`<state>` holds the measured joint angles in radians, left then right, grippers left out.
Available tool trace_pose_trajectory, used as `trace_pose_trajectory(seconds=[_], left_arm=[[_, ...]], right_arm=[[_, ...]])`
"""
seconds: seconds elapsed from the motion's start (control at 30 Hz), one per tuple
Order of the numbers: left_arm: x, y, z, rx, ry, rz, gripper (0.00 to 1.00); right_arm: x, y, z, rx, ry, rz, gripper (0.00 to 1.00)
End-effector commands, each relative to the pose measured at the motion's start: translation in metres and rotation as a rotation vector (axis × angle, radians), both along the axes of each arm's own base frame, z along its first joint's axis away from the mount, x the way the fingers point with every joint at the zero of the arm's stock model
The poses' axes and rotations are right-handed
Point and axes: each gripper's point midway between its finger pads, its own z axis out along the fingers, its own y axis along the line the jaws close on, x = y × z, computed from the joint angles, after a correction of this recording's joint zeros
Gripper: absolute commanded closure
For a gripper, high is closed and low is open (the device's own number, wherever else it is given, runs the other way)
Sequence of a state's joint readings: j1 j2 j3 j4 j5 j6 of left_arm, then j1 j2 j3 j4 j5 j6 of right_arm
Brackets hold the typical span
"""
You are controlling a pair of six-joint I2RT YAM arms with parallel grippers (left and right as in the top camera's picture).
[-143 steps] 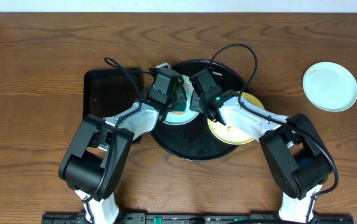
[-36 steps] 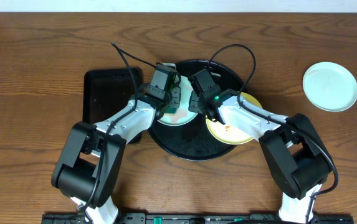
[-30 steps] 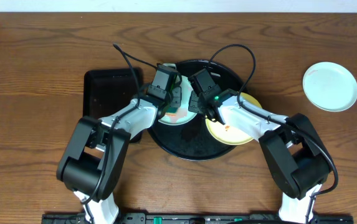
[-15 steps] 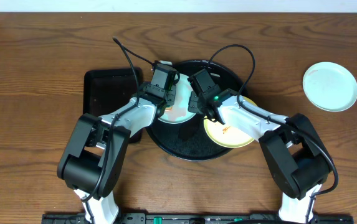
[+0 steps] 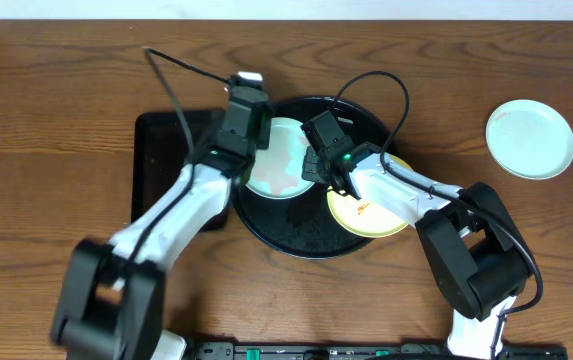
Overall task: Clean dirty plates on tray and stack at the side
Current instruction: 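Return the sponge to the black rectangular tray with left gripper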
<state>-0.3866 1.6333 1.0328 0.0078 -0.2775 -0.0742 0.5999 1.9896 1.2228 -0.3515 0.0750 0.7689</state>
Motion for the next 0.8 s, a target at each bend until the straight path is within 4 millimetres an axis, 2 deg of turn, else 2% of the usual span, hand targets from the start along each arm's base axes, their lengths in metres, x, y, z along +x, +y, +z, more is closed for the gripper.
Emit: trace_pose_trajectory(seconds=[0.0,0.07,0.13,0.3,0.37,0.53,0.7,0.73,0.77], left_arm=[[-0.003,0.012,0.059,-0.019,-0.125,0.029,0.93],[-0.008,0.024,0.071,-0.023,-0.137,0.051,0.93],[-0.012,0.043,0.069,-0.013,-0.108,0.090,0.93],[-0.030,0.104,0.028,-0.024,0.070,0.269,0.93],[-0.036,0.119,0.012,-0.041,0.138,0.291,0.93],[-0.044,0.136,-0.027,-0.088,0.273,0.307,0.93],[-0.055,0.140,-0.070,-0.073,0.415,0.322,0.93],[-0.057,0.140,-0.077,-0.068,0.437,0.324,0.88],[-0.059,0.140,-0.082,-0.065,0.453,0.325,0.75]], right_arm=[[-0.015,0.001,-0.017,-0.031,0.056,0.045,0.99],[-0.016,0.002,-0.017,-0.023,0.060,0.049,0.99],[-0.016,0.002,-0.017,-0.023,0.061,0.050,0.99],[-0.018,0.006,-0.016,-0.014,0.067,0.083,0.99],[-0.019,0.006,-0.016,-0.010,0.069,0.084,0.99],[-0.018,0.007,-0.016,-0.009,0.067,0.085,0.99],[-0.018,0.010,-0.009,-0.002,0.054,0.115,0.99],[-0.016,0.010,-0.005,-0.002,0.043,0.127,0.99],[-0.016,0.010,-0.003,-0.001,0.038,0.130,0.99]])
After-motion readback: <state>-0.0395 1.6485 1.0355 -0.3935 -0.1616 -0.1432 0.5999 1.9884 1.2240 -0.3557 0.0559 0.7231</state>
